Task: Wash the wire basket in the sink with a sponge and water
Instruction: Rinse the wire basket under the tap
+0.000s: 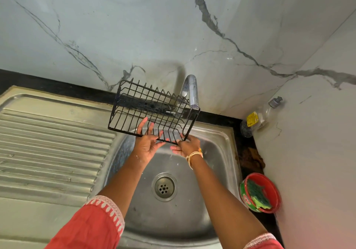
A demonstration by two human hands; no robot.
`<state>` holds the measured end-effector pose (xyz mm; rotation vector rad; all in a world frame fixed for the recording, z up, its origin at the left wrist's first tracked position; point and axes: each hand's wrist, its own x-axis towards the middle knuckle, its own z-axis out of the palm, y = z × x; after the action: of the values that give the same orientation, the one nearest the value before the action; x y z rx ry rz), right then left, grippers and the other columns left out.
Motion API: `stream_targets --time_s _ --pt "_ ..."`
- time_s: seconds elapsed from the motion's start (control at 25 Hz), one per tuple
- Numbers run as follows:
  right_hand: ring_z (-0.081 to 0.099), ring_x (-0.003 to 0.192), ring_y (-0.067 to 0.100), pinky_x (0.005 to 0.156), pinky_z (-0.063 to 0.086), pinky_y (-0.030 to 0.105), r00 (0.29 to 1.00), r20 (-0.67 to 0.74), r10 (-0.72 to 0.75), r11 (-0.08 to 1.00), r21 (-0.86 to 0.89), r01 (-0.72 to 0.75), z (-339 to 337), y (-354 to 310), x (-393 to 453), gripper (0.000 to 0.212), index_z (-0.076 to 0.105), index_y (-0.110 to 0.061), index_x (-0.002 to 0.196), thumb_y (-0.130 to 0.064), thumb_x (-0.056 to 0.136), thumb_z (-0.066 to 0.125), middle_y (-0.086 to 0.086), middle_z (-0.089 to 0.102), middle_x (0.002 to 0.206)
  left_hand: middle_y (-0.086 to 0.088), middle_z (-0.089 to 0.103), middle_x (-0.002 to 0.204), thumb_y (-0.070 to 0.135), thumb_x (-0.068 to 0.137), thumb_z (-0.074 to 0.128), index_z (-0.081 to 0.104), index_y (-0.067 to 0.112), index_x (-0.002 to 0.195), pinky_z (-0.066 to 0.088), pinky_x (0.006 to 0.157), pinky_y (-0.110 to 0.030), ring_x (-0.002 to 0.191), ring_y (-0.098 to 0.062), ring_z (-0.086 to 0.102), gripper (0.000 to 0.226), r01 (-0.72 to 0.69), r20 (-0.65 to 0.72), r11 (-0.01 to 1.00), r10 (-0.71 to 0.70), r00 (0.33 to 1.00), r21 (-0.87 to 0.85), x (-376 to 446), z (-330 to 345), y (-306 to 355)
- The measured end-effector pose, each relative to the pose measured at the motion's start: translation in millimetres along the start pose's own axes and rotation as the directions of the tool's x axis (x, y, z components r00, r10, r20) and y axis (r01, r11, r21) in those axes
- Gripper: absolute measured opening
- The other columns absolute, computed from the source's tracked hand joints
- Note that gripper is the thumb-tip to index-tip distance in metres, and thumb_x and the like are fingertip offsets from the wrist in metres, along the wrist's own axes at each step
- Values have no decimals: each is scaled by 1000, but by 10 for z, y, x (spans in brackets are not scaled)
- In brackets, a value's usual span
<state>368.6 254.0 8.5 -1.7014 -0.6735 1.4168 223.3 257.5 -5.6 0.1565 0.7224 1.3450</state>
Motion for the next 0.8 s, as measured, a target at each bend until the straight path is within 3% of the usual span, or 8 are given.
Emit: stream_targets --time_s 0.08,0.16,0.32,0.48,0.6,0.68,0.72,0.8 --pt "69 82 27 72 59 34 985 -67 -160 903 -414 119 -37 -60 63 37 56 -10 118 3 84 59 15 68 106 -9 47 136 -29 75 37 58 29 116 51 82 -62 105 -34 60 75 3 -13 998 -2 1000 59 -20 -62 29" --pt "65 94 28 83 55 37 964 -97 -246 853 -493 168 -39 -150 99 44 51 -15 123 2 82 56 11 68 100 -9 50 130 -29 75 37 58 28 106 52 80 -61 104 -35 60 68 23 -40 995 -19 999 94 -76 -96 43" --pt "64 80 27 65 58 42 994 -79 -71 997 4 71 -16 -279 147 44 53 -20 123 8 89 49 10 64 92 -5 46 139 -28 77 39 56 28 101 52 75 -57 115 -36 56 64 8 -73 960 13 997 280 -203 -202 130" --pt "62 74 28 67 55 52 998 27 50 926 374 -57 2 -179 66 49 55 -19 121 16 89 43 17 64 102 6 43 139 -20 83 52 32 49 138 50 85 -61 119 -23 53 90 -111 -47 944 132 990 311 -228 -161 198" --pt "60 88 36 79 50 60 994 70 87 838 534 -111 133 -95 -17 45 56 -11 123 16 89 45 23 59 114 1 43 144 -6 86 61 21 44 147 49 92 -52 119 -20 53 88 -195 -325 951 267 907 239 -266 55 182" --pt "57 102 39 87 48 60 990 88 114 800 582 -144 192 -82 -38 42 55 -12 126 10 92 43 20 57 118 -5 41 147 8 86 68 31 27 147 47 97 -40 124 -23 49 75 -158 -480 885 378 792 437 -274 51 189" --pt "56 107 39 89 47 60 989 89 120 787 599 -149 205 -75 -42 37 56 -11 124 6 94 42 18 57 120 -7 42 146 14 85 70 36 21 145 45 99 -39 127 -26 47 69 -78 -475 864 347 809 498 -281 25 182" --pt "59 103 36 82 50 55 988 78 133 775 613 -153 211 -51 -66 28 60 -10 114 -3 97 38 15 60 114 -5 48 140 16 86 69 43 18 139 46 97 -50 124 -31 48 59 122 -387 891 64 920 436 -289 -20 92"
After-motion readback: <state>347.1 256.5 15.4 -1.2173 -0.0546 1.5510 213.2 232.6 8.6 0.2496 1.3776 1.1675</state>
